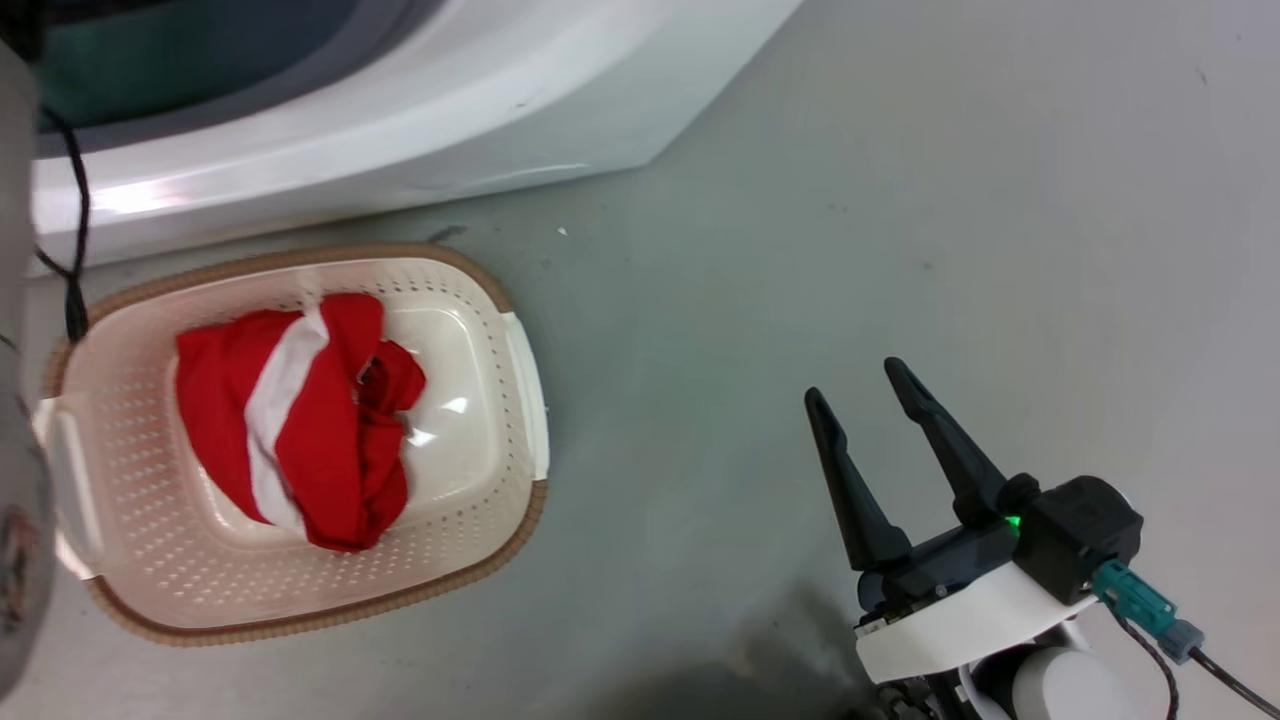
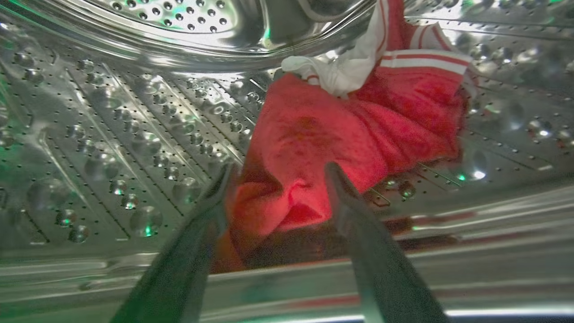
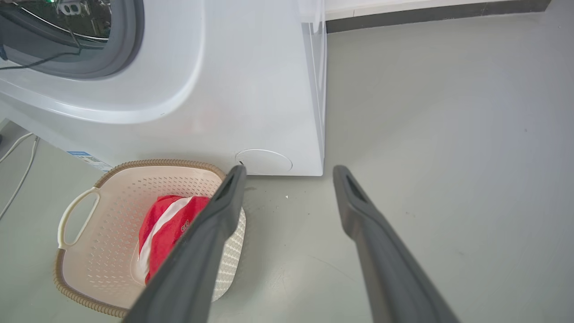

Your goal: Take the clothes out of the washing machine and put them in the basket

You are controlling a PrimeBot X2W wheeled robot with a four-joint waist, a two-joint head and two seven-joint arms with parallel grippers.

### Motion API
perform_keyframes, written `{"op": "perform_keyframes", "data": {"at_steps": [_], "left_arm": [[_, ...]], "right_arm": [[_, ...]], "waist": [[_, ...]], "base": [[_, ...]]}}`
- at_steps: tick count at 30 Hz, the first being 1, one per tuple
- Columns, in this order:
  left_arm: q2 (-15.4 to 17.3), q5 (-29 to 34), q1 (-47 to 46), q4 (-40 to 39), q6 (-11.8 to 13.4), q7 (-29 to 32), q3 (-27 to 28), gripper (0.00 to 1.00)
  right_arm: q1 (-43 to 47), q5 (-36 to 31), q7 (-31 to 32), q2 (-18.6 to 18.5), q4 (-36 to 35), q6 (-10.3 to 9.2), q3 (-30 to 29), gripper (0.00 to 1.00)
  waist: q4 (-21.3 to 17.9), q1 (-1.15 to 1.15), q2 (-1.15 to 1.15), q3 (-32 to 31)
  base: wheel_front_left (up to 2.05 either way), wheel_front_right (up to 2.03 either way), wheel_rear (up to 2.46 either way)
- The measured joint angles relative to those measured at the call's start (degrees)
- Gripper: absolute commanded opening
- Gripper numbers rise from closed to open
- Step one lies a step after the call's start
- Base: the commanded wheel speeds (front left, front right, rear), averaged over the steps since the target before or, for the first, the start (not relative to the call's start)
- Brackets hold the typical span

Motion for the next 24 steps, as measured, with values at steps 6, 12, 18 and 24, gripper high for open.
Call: {"op": "perform_keyframes", "data": {"at_steps": [6,12,18,24], "left_arm": [[2.5,0.7,-4.9,1.0,-0.8,7.8,-1.2,1.00],[4.6,1.0,-6.4,1.4,-0.3,12.6,-2.0,1.00],[7.0,0.9,-7.4,1.3,0.6,15.9,-2.3,1.00],[8.0,1.1,-7.1,-0.2,3.3,14.2,-2.7,0.00]], "right_arm": [[0.1,0.4,-0.7,0.0,-0.1,0.00,2.0,1.00],[0.2,1.5,-1.4,0.0,-0.3,0.00,4.2,1.00],[1.3,2.9,-2.0,0.0,-0.7,0.00,5.4,1.00],[1.6,3.4,-2.0,0.0,-1.2,0.00,5.8,1.00]], "waist": [[-2.5,0.00,0.00,3.5],[-5.3,0.00,0.00,5.6],[-7.9,0.00,0.00,7.0],[-8.8,-0.01,0.00,7.4]], "base": [[0.00,0.00,0.00],[0.00,0.00,0.00],[0.00,0.00,0.00],[0.00,0.00,0.00]]}}
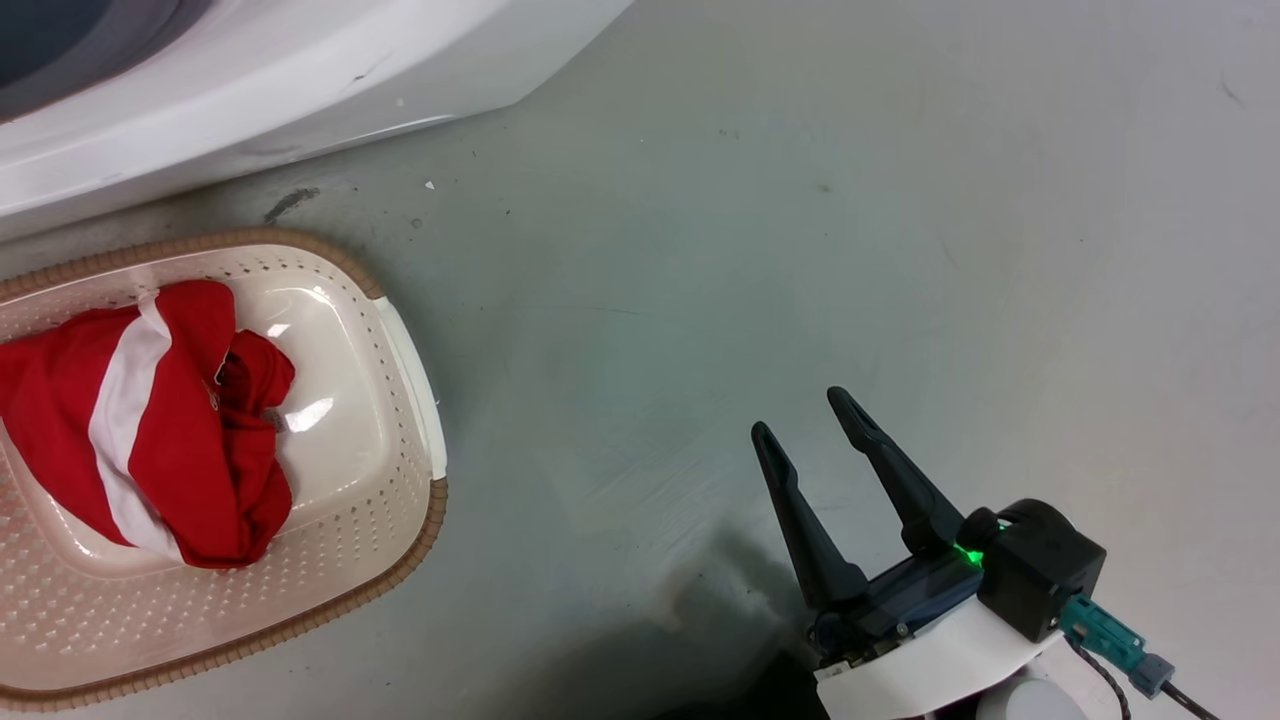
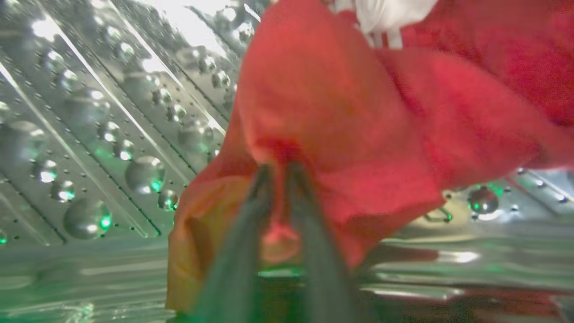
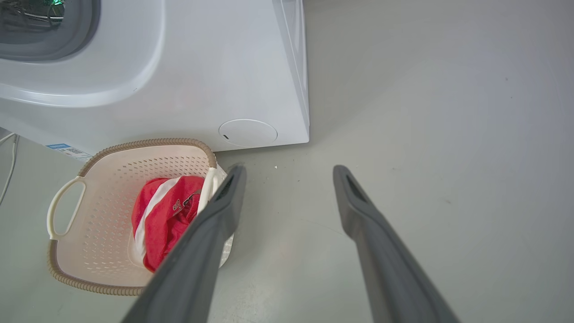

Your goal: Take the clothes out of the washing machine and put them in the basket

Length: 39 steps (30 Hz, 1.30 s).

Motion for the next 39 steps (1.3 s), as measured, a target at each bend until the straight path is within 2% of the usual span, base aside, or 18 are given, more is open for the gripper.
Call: {"op": "perform_keyframes", "data": {"at_steps": [6,11,20,26,31,39], "left_arm": [[-0.1,-0.3,2.8,-3.6,2.3,-7.3,0.1,0.00],[-0.7,-1.8,4.9,-7.7,4.1,-15.9,1.0,0.00],[-2.7,-3.9,13.9,-11.6,5.0,-32.8,2.1,0.00],[-3.5,-5.9,20.8,-13.8,4.9,-35.8,4.0,0.00],[-4.1,-6.7,28.9,-22.0,4.9,-35.8,6.4,0.00],[-7.2,-6.6,41.5,-31.1,3.9,-35.8,10.0,0.00]], "right_arm": [[-0.1,0.1,0.2,0.0,0.0,0.00,-0.3,1.00],[-0.5,-0.1,0.5,0.0,0.1,0.00,-1.5,1.00],[-1.4,-0.9,1.3,0.0,0.2,0.00,-3.9,1.00],[-1.3,-1.3,2.4,0.0,0.6,0.00,-5.3,1.00],[-0.6,-2.0,3.4,0.0,0.9,0.00,-6.4,1.00],[2.0,-3.5,5.2,0.1,0.8,0.00,-8.9,1.00]], "waist": [[0.6,0.00,0.00,-0.5],[1.6,0.00,0.00,-1.5],[3.3,0.00,0.00,-6.0],[4.2,0.00,0.00,-10.9],[5.3,-0.01,0.00,-15.3],[8.2,-0.01,0.00,-22.9]], "base": [[0.00,0.00,0.00],[0.00,0.00,0.00],[0.00,0.00,0.00],[0.00,0.00,0.00],[0.00,0.00,0.00],[0.00,0.00,0.00]]}}
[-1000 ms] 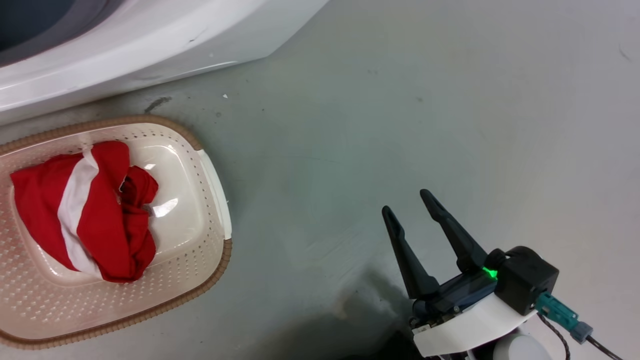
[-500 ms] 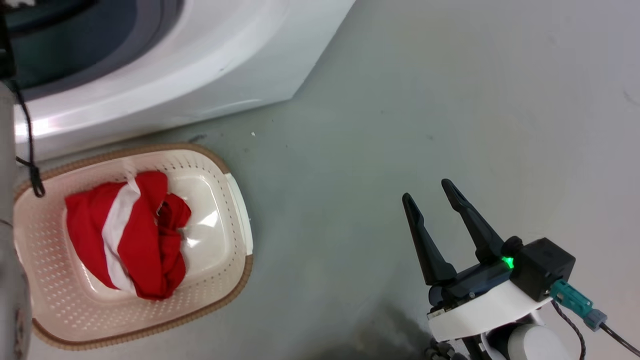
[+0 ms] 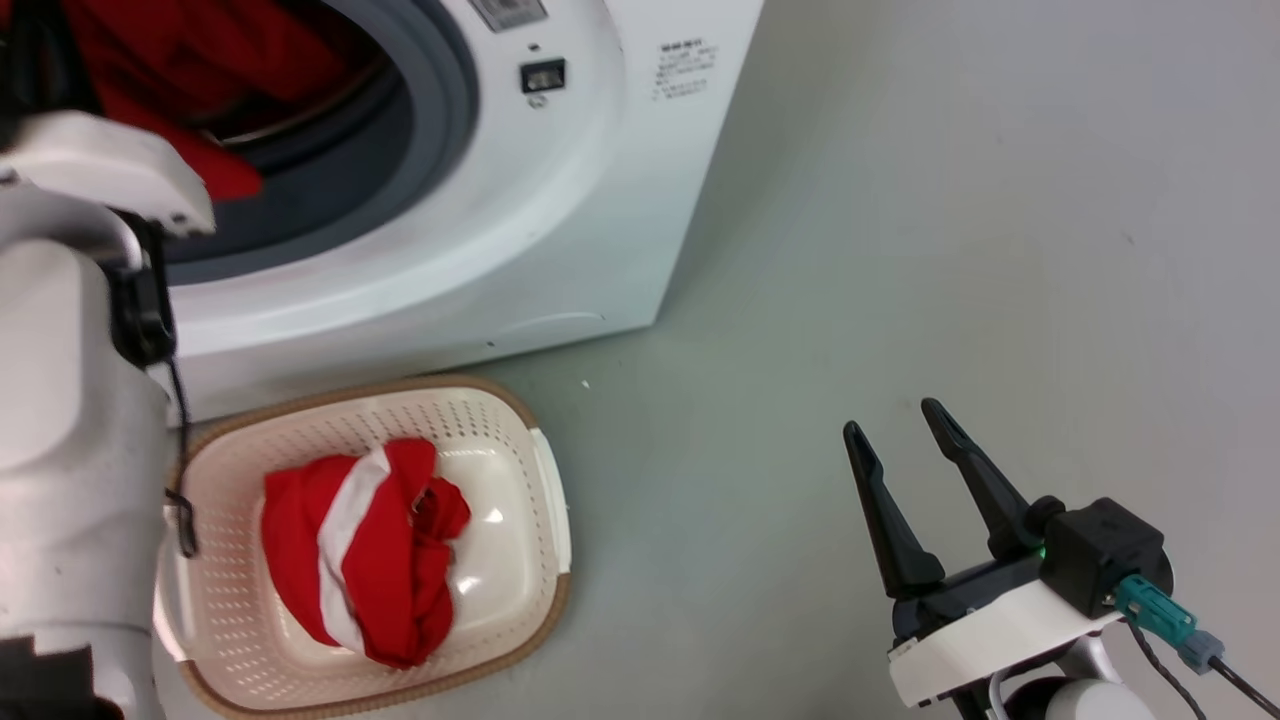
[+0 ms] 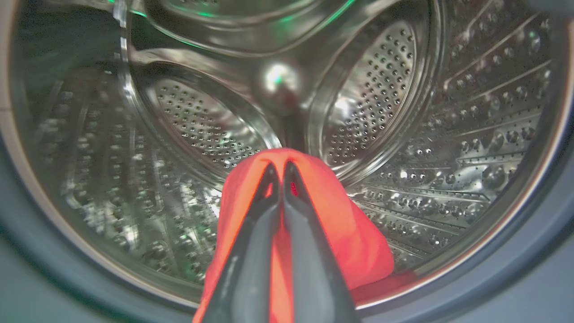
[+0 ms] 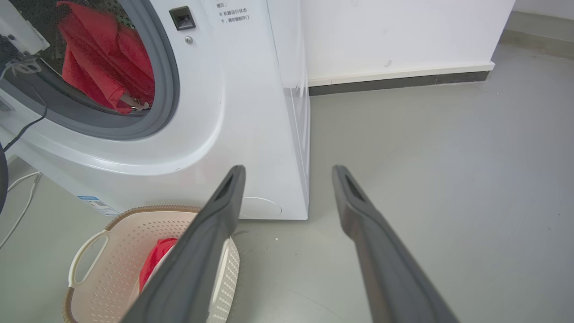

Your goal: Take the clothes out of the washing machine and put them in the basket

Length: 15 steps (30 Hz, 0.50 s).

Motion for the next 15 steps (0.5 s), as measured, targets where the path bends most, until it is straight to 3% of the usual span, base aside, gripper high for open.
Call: {"op": "perform_keyframes", "data": {"at_steps": [15], "left_arm": [[-5.0,1.9,16.4,-11.1,-3.4,-0.1,3.3,0.00]], "right_arm": [[4.6,-1.1,3.6,0.0,-2.2,0.00,-3.0,1.00]], "waist": [[6.0,-0.01,0.00,-13.2]], "base": [[0.00,0.00,0.00]]}}
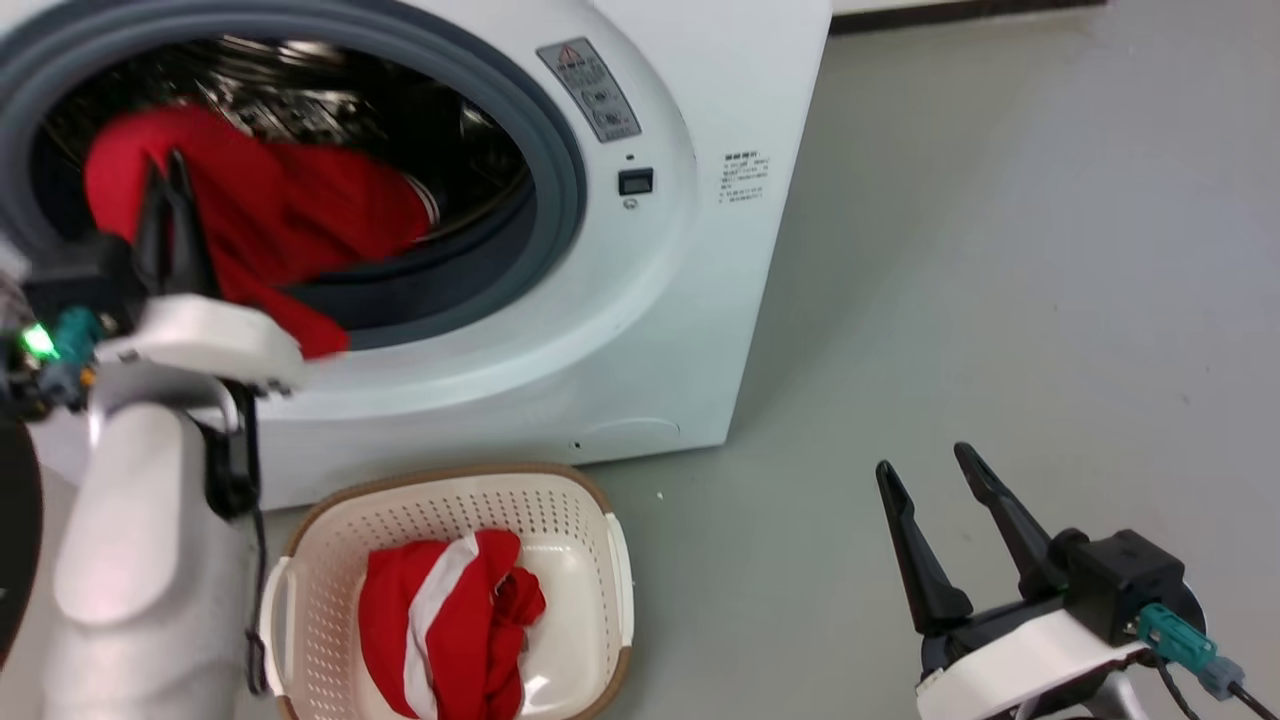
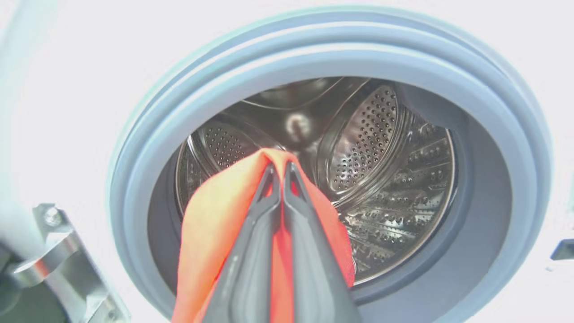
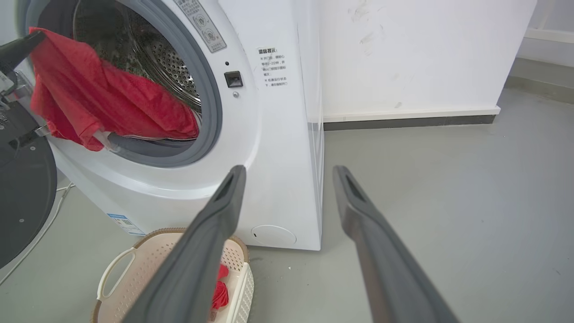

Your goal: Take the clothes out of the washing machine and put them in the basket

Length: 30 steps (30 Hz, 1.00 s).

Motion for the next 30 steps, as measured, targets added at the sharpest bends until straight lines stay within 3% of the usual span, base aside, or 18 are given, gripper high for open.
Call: {"op": "perform_keyframes", "data": {"at_steps": [18,24,30], "left_arm": [[-8.3,-1.0,25.3,-17.6,0.0,0.5,-1.7,0.00],[-10.2,-1.0,33.5,-22.9,0.9,1.9,-4.2,0.00],[-10.9,-1.7,34.5,-21.8,1.0,2.1,-5.5,0.00]], "right_arm": [[4.7,-1.1,2.7,0.0,-3.0,0.00,-2.9,1.00],[4.9,-1.1,3.2,0.0,-4.0,0.00,-3.0,1.00],[4.4,-1.1,3.2,0.0,-4.8,0.00,-3.1,1.00]], "waist": [[6.7,0.01,0.00,-8.0],[7.4,0.00,0.00,-7.5],[7.8,0.02,0.00,-4.3]], "base": [[0.00,0.00,0.00],[0.00,0.00,0.00],[0.00,0.00,0.00]]}}
